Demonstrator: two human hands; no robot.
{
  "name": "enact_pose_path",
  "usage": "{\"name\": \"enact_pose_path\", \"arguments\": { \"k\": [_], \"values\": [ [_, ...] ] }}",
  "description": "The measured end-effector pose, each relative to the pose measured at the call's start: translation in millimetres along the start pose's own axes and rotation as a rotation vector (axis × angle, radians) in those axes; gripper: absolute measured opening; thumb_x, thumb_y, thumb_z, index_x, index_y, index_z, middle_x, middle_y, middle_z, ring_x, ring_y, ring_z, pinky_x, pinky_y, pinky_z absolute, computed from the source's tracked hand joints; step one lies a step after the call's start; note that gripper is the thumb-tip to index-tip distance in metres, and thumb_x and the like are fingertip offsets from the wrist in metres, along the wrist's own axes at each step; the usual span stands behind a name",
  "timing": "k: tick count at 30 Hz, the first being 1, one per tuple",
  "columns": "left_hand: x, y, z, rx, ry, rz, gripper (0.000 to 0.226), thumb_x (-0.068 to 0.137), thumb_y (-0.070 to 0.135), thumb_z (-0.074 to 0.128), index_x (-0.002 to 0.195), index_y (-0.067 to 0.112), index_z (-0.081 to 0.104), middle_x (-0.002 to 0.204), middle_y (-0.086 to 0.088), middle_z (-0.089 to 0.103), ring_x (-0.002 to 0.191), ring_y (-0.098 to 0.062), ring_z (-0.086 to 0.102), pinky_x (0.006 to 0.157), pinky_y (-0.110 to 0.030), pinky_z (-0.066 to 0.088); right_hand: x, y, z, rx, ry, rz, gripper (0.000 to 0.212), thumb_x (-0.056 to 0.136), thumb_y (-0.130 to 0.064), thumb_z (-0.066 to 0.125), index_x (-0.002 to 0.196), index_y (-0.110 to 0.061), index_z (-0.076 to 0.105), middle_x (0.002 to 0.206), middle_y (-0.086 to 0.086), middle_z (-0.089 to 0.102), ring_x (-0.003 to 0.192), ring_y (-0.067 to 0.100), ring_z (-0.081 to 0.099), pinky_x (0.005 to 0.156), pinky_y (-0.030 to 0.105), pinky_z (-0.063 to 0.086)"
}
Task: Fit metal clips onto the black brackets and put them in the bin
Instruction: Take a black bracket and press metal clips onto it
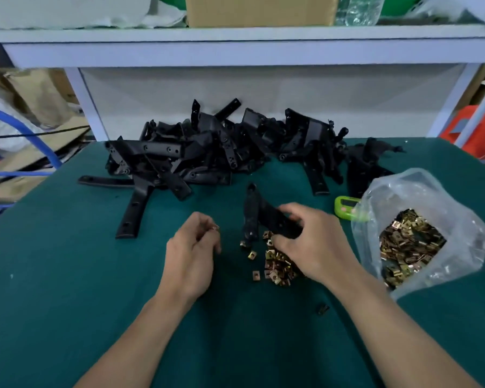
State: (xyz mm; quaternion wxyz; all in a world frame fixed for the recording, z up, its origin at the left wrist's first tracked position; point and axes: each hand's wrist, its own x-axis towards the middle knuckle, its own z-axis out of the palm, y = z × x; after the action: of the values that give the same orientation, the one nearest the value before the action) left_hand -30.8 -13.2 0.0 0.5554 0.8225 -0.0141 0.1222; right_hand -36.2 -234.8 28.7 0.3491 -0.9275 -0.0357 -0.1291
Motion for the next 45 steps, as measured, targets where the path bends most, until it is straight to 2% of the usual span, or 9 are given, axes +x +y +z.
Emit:
{"name": "enact_pose_path", "arguments": {
  "k": [4, 9, 18, 24, 26, 28, 31, 39, 45],
  "values": [
    [-9.1, 2.4, -10.8, 0.014, -0.018, -0.01, 0.025, 0.092, 0.012, 0.042, 0.071, 0.024, 0.048, 0.054, 0.011, 0.045, 0.049, -0.006, 0.034, 0.043, -0.017, 0.029, -9.4, 2.4, 9.8, -0.211, 0.063, -0.116, 0.041, 0.085, -0.025, 0.079, 0.12, -0.035, 0.058, 0.103, -0.017, 0.068, 0.089, 0.012, 0.065, 0.072, 0.029, 0.045],
    [-14.8, 3.3, -6.2, 0.218, -0.044, 0.069, 0.03, 0.096, 0.01, 0.046, 0.069, 0.023, 0.048, 0.054, 0.013, 0.046, 0.054, -0.009, 0.041, 0.05, -0.018, 0.036, -17.6, -1.8, 15.8, -0.104, 0.01, -0.064, 0.037, 0.08, -0.027, 0.076, 0.11, -0.038, 0.058, 0.094, -0.017, 0.067, 0.083, 0.011, 0.064, 0.072, 0.039, 0.056],
    [-12.4, 6.3, 1.8, 0.297, -0.067, 0.118, 0.038, 0.091, 0.011, 0.051, 0.061, 0.01, 0.026, 0.052, 0.002, 0.024, 0.054, -0.015, 0.022, 0.052, -0.036, 0.028, -20.1, 2.9, 14.8, -0.11, 0.078, 0.053, 0.028, 0.075, -0.042, 0.079, 0.09, -0.038, 0.055, 0.071, -0.017, 0.064, 0.062, 0.001, 0.058, 0.055, 0.029, 0.049],
    [-10.1, 1.6, 2.5, 0.36, -0.06, 0.145, 0.04, 0.095, 0.021, 0.059, 0.062, 0.003, 0.045, 0.057, -0.013, 0.043, 0.058, -0.032, 0.039, 0.056, -0.046, 0.043, -19.9, 1.5, 14.6, -0.168, 0.06, 0.07, 0.03, 0.076, -0.042, 0.078, 0.087, -0.035, 0.05, 0.068, -0.016, 0.062, 0.061, 0.003, 0.057, 0.055, 0.029, 0.046],
    [-9.3, 0.7, 2.0, 0.315, -0.062, 0.134, 0.037, 0.097, 0.028, 0.063, 0.069, 0.005, 0.062, 0.059, -0.009, 0.055, 0.057, -0.026, 0.047, 0.057, -0.04, 0.046, -19.5, 1.1, 14.6, -0.198, 0.077, 0.07, 0.032, 0.075, -0.043, 0.078, 0.086, -0.034, 0.049, 0.066, -0.015, 0.061, 0.059, 0.004, 0.056, 0.054, 0.028, 0.043],
    [-9.1, 3.8, 0.9, 0.19, -0.077, 0.062, 0.017, 0.094, 0.028, 0.069, 0.079, 0.026, 0.076, 0.064, 0.009, 0.069, 0.061, -0.01, 0.059, 0.06, -0.027, 0.051, -19.3, 0.5, 14.5, -0.226, 0.091, 0.074, 0.034, 0.074, -0.046, 0.078, 0.086, -0.034, 0.048, 0.063, -0.015, 0.06, 0.057, 0.003, 0.055, 0.052, 0.027, 0.039],
    [-11.6, 9.5, 1.1, 0.061, -0.126, -0.009, 0.032, 0.09, 0.024, 0.076, 0.08, 0.055, 0.077, 0.08, 0.026, 0.075, 0.082, 0.005, 0.069, 0.068, -0.008, 0.05, -19.0, 0.3, 14.1, -0.241, 0.085, 0.086, 0.035, 0.074, -0.049, 0.077, 0.086, -0.034, 0.048, 0.063, -0.015, 0.06, 0.057, 0.005, 0.055, 0.052, 0.027, 0.042],
    [-17.2, 17.4, 2.8, -0.394, -0.106, -0.17, 0.037, 0.082, -0.008, 0.076, 0.095, 0.027, 0.082, 0.081, 0.007, 0.076, 0.078, -0.001, 0.069, 0.074, -0.008, 0.049, -21.1, 2.6, 14.0, -0.219, 0.07, 0.114, 0.032, 0.074, -0.049, 0.075, 0.086, -0.033, 0.049, 0.063, -0.015, 0.06, 0.056, 0.004, 0.055, 0.052, 0.027, 0.042],
    [-16.2, 18.2, 2.8, -0.344, -0.107, -0.171, 0.029, 0.096, 0.01, 0.068, 0.1, 0.036, 0.082, 0.082, 0.021, 0.072, 0.08, 0.007, 0.062, 0.079, -0.008, 0.047, -21.3, 2.3, 14.6, -0.194, 0.051, 0.132, 0.032, 0.074, -0.049, 0.075, 0.088, -0.034, 0.051, 0.066, -0.016, 0.061, 0.056, 0.003, 0.056, 0.051, 0.026, 0.043]
  ]
}}
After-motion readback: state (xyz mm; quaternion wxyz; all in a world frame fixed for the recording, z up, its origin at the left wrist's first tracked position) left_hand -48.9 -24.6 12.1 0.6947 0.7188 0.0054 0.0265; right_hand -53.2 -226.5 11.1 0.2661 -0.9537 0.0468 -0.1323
